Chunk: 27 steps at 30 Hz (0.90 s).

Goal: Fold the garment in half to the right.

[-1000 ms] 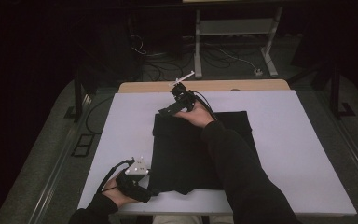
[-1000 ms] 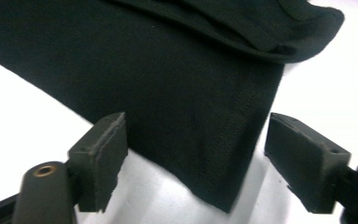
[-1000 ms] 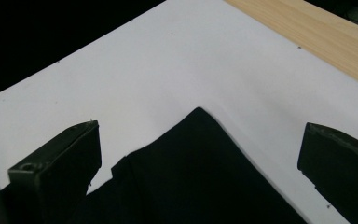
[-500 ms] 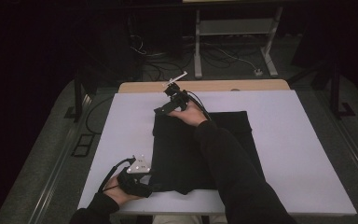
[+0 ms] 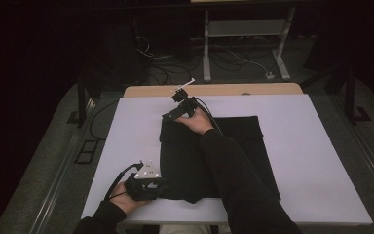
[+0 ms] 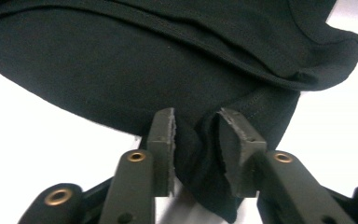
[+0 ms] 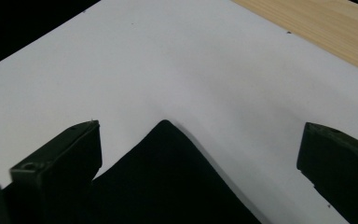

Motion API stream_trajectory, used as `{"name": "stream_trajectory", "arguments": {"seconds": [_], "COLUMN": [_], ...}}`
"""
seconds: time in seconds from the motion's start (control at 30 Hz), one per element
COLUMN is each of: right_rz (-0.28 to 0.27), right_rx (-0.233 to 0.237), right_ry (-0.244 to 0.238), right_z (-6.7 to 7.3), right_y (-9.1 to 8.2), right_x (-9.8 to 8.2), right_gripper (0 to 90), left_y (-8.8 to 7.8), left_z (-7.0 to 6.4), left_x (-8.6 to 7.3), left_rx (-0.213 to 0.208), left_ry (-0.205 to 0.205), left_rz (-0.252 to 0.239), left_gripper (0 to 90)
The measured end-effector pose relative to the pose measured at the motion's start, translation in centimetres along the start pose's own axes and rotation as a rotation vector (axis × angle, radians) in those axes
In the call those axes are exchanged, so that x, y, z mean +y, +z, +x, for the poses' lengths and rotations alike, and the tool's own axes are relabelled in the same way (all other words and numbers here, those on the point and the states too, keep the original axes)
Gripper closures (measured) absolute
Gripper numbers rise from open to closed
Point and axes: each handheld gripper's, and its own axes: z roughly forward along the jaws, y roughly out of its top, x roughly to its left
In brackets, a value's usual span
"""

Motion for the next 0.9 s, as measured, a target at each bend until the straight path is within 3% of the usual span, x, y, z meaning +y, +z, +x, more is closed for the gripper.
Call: {"name": "stream_trajectory", "arguments": {"seconds": [0.17, 0.3, 0.4, 0.73, 0.9], "right_rz": [-0.002, 0.001, 0.008, 0.034, 0.044], "right_rx": [0.018, 0.014, 0.022, 0.035, 0.029], "right_ry": [0.019, 0.017, 0.009, -0.010, -0.033], "right_z": [-0.5, -0.4, -0.3, 0.8, 1.4], "right_y": [0.4, 0.8, 1.2, 3.0, 3.6], "right_x": [-0.2, -0.2, -0.2, -0.1, -0.1], "right_gripper": [13.9, 16.8, 21.3, 32.3, 44.7], "left_y": [0.0, 0.0, 0.0, -0.4, -0.4], "left_z": [0.3, 0.4, 0.6, 0.6, 0.7], "left_x": [0.1, 0.3, 0.4, 0.6, 0.7], "left_rx": [-0.018, -0.030, -0.041, -0.031, -0.030], "left_ry": [0.001, -0.009, -0.025, -0.002, -0.005], "left_rz": [0.012, 0.010, 0.003, -0.014, -0.021], "left_gripper": [76.0, 80.1, 81.4, 82.5, 82.6]}}
